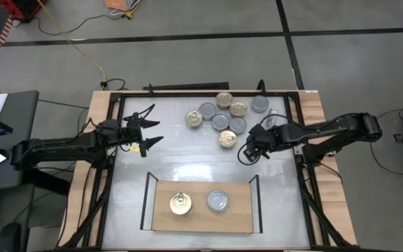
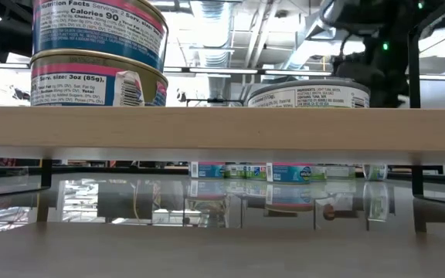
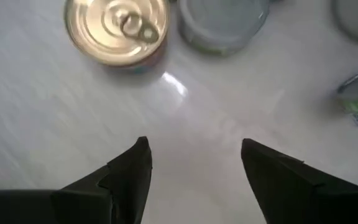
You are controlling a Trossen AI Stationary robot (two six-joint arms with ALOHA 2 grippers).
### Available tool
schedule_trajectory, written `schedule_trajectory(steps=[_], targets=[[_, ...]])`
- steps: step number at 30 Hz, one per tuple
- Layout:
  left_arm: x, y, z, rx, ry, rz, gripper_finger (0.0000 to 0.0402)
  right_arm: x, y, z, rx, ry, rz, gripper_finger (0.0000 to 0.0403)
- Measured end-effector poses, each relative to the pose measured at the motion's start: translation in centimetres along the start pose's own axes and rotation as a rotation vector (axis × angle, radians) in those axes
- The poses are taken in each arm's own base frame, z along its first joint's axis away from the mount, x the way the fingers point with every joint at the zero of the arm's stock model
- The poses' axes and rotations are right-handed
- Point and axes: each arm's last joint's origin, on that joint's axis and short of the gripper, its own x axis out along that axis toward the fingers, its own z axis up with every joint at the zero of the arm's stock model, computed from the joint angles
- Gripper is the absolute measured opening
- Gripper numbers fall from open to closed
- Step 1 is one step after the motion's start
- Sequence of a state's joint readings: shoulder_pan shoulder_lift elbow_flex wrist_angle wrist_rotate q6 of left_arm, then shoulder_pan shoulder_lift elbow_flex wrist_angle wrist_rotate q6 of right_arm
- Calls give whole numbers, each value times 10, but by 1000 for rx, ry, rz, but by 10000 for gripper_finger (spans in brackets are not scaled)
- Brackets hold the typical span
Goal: Stack canned seafood by type on shelf
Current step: Stack the green tuna can on top of the green tuna can on the shelf
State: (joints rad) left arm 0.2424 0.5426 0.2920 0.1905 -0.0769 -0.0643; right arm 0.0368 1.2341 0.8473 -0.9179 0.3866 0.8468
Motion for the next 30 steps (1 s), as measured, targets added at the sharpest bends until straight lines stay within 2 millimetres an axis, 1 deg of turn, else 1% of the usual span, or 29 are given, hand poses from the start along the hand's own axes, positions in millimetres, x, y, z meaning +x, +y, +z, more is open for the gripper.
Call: schedule_trajectory(steps=[4, 6, 9, 13, 18, 22, 25, 28, 30], targets=[[0, 0, 0, 0, 0, 0, 318, -17, -1, 9, 12, -41, -9, 281], [0, 0, 0, 0, 0, 1, 318, -20, -6, 13, 79, -70, -71, 281], [0, 0, 0, 0, 1, 1, 318, -19, -21, 16, 196, -83, -195, 281], [0, 0, -1, -2, 15, 0, 318, -8, -44, 22, 296, -51, -322, 281], [0, 0, -2, -2, 21, 0, 318, 11, -65, 29, 385, -38, -376, 282], [0, 0, -2, -2, 21, 0, 318, 27, -75, 32, 439, -66, -367, 282], [0, 0, -2, -2, 24, 0, 318, 38, -79, 30, 460, -75, -350, 282], [0, 0, -5, 0, 50, 1, 318, 42, -83, 25, 465, -47, -378, 282], [0, 0, -6, 1, 66, 2, 318, 42, -82, 23, 480, -48, -377, 282]])
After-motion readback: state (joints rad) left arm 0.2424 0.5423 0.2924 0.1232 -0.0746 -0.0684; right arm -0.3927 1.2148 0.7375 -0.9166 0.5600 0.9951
